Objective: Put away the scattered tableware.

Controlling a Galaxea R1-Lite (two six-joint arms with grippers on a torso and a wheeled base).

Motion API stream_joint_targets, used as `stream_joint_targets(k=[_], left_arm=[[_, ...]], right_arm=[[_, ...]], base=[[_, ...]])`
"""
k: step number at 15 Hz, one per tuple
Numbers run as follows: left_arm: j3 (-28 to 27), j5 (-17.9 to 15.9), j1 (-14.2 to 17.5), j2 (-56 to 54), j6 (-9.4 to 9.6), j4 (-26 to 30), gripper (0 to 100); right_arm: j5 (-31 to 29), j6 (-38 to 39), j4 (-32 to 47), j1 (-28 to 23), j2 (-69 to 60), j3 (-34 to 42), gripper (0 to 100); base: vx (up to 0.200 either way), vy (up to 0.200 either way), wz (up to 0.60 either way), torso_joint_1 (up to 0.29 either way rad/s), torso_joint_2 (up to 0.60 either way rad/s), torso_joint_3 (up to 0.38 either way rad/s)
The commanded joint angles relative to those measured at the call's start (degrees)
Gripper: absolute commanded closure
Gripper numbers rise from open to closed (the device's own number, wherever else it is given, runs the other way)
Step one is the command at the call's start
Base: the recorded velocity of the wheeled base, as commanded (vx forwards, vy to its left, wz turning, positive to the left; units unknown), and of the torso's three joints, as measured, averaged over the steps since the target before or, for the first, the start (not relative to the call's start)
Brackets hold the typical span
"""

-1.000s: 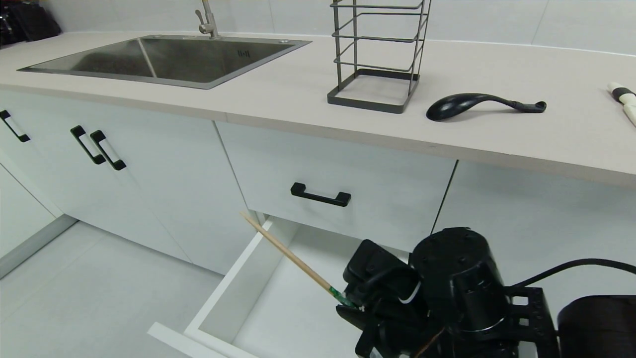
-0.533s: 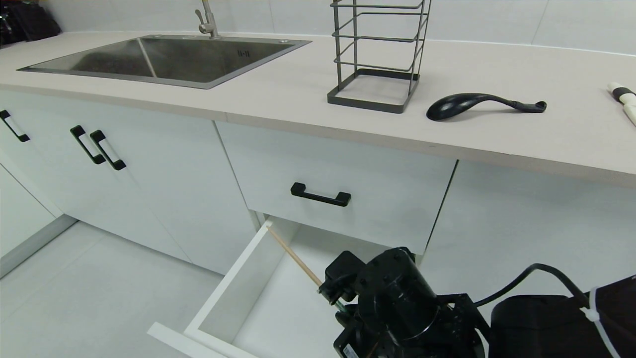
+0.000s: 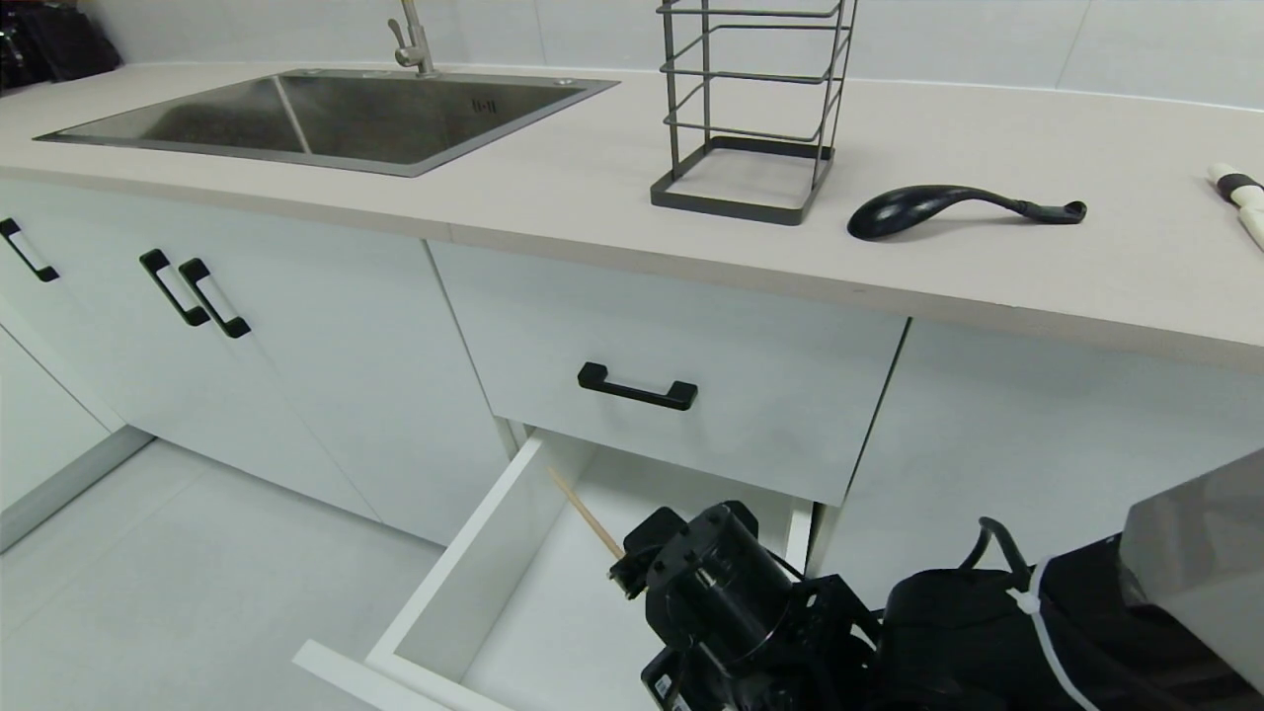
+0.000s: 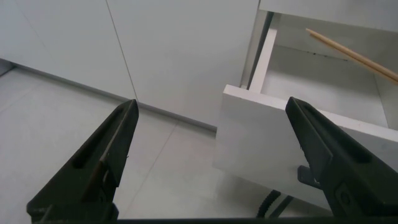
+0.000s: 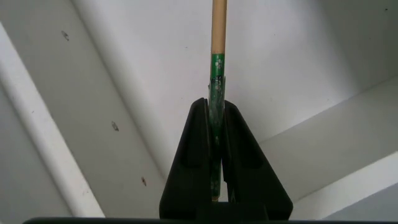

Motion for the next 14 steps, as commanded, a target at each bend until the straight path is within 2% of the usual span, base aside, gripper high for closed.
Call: stream_joint_targets(k=[1, 4, 9, 14], left_arm=[[0.0, 0.0, 0.0, 0.0, -0.02, 0.0, 0], [0.0, 0.0, 0.0, 0.0, -0.02, 0.0, 0], [0.0, 0.0, 0.0, 0.0, -0.02, 0.0, 0], [0.0, 0.0, 0.0, 0.0, -0.02, 0.0, 0]], right_arm=[[-0.6, 0.0, 2.9, -1.6, 3.3, -3.6, 100], [-2.4, 0.2, 5.0, -3.0, 5.7, -6.1, 100], [-4.8, 0.6, 5.1, -3.4, 14.3, -14.5, 100], [-5.1, 0.6, 5.0, -4.0, 16.5, -15.8, 100]], base=[[0.0, 0.0, 0.0, 0.0, 0.0, 0.0], [0.0, 0.0, 0.0, 0.0, 0.0, 0.0], [0.0, 0.0, 0.0, 0.0, 0.0, 0.0], [0.0, 0.0, 0.0, 0.0, 0.0, 0.0]])
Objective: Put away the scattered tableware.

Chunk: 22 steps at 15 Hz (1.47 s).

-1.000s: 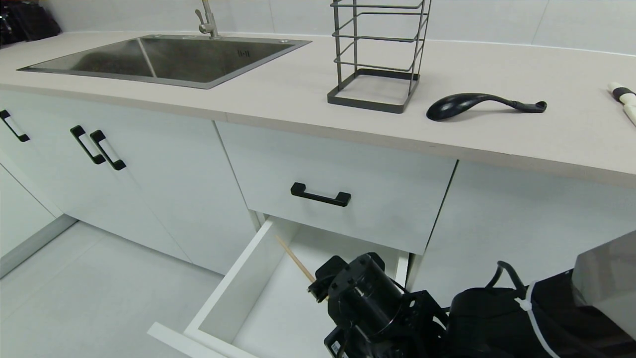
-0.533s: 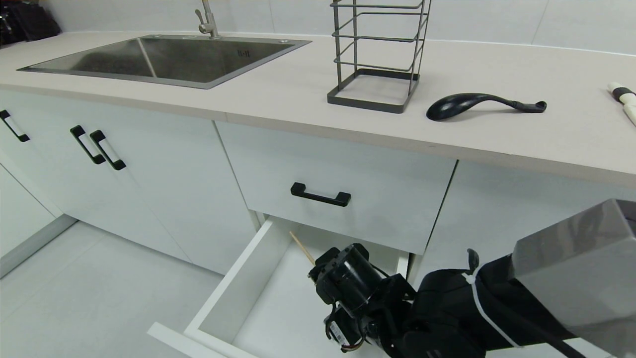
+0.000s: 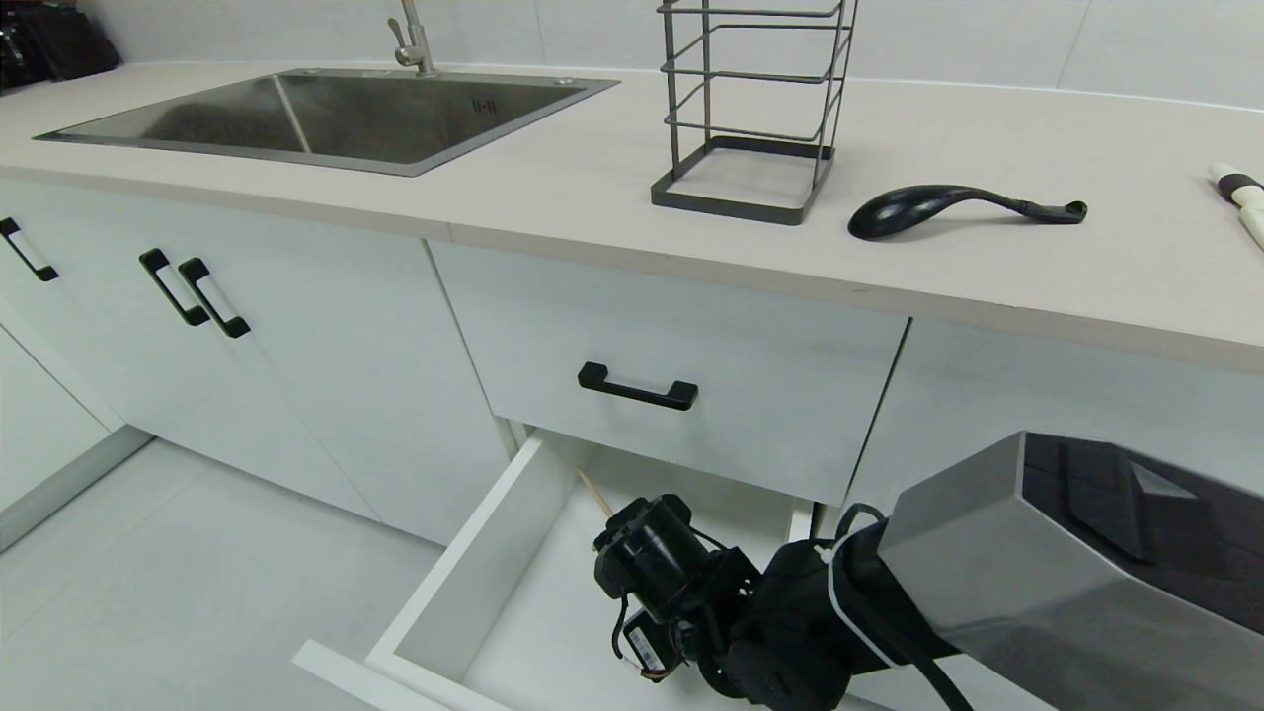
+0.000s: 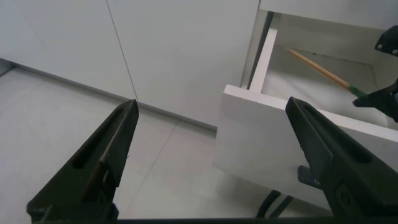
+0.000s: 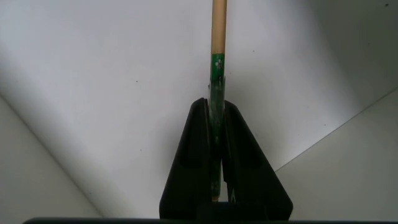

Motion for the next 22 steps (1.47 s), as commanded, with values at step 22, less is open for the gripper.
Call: stream_joint_targets(k=[22], left_arm=[[0.0, 0.0, 0.0, 0.0, -0.03, 0.0, 0]], right_arm=[[-2.0, 3.9, 8.0, -2.1, 14.2, -18.5, 100]], base=[[0.0, 0.0, 0.0, 0.0, 0.0, 0.0]])
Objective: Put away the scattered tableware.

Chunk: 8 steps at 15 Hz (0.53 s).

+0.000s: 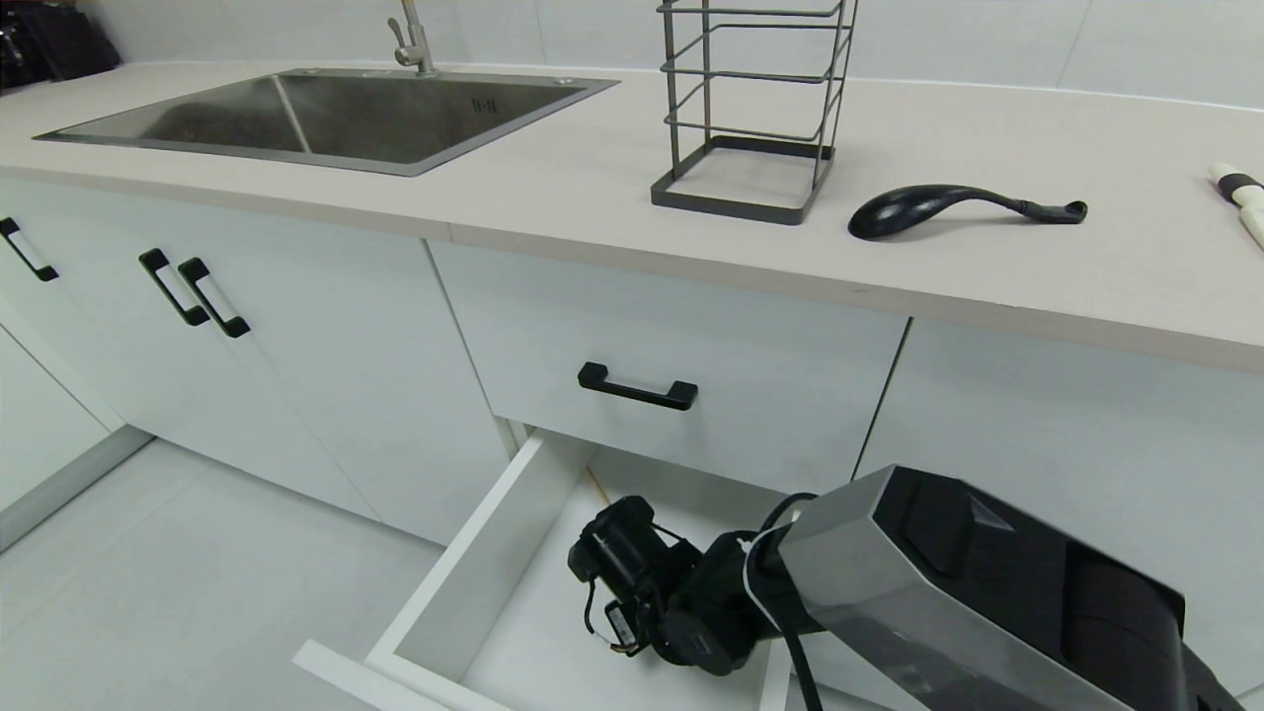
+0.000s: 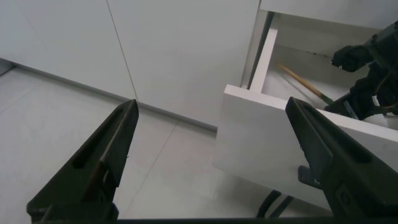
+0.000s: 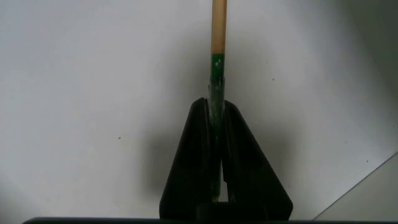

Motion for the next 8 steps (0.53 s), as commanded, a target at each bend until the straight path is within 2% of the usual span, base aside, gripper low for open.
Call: stream_joint_targets(k=[1, 8], left_arm=[[0.0, 0.0, 0.0, 0.0, -0.03, 0.0, 0], [0.0, 0.0, 0.0, 0.0, -0.03, 0.0, 0]], right_arm=[[0.0, 0.0, 0.0, -0.1, 1.4, -0.6, 100], [0.1, 0.2, 0.1, -0.4, 2.4, -0.7, 100]], base=[[0.0, 0.0, 0.0, 0.0, 0.0, 0.0], [0.0, 0.0, 0.0, 0.0, 0.0, 0.0]])
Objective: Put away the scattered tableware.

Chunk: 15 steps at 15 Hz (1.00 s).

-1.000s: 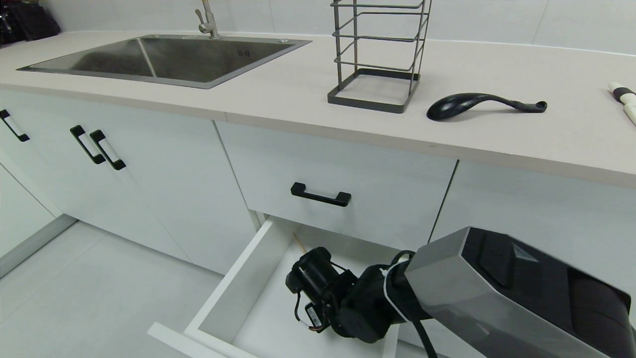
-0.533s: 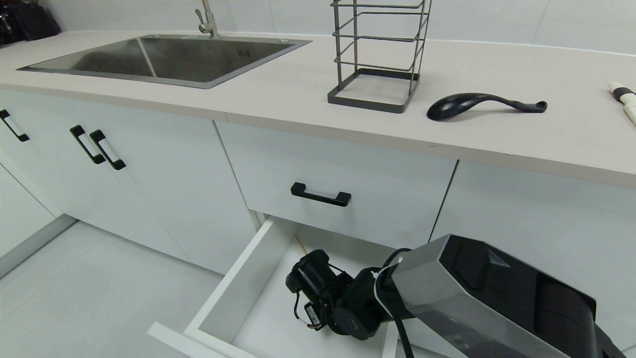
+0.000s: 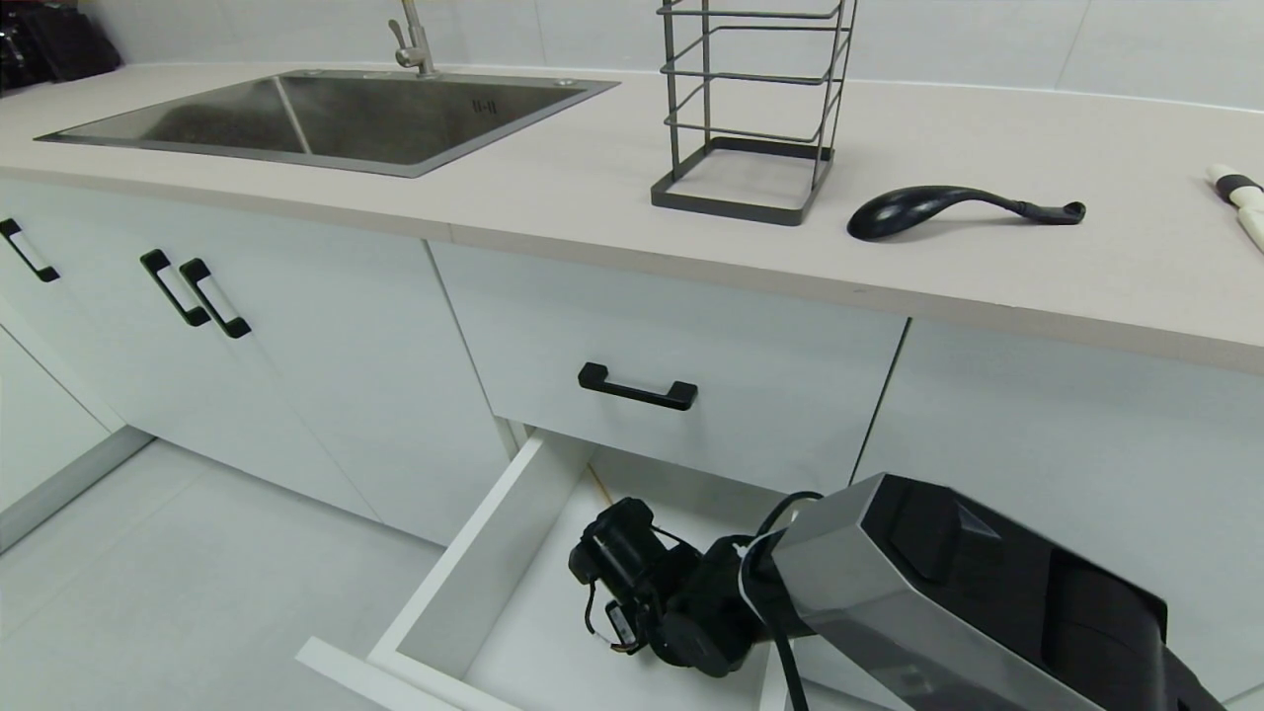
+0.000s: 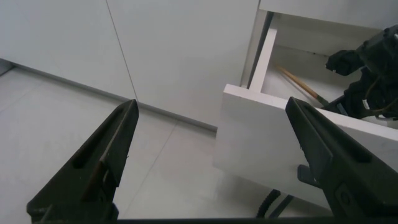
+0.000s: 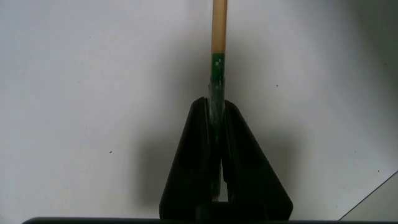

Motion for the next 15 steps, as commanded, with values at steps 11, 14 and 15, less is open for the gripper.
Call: stream_joint_targets(k=[11, 14, 15], left_arm=[[0.0, 0.0, 0.0, 0.0, -0.02, 0.0, 0], [0.0, 0.0, 0.0, 0.0, -0.02, 0.0, 0], [0.0, 0.1, 0.0, 0.0, -0.02, 0.0, 0]], right_arm=[[-0.7, -0.2, -0.4, 2.9, -10.1, 4.6, 0], [-0.7, -0.1, -2.8, 4.2, -15.2, 9.7, 0], [-0.7, -0.2, -4.5, 5.4, -16.8, 11.7, 0]], base=[[0.0, 0.0, 0.0, 0.0, 0.0, 0.0], [0.0, 0.0, 0.0, 0.0, 0.0, 0.0], [0.0, 0.0, 0.0, 0.0, 0.0, 0.0]])
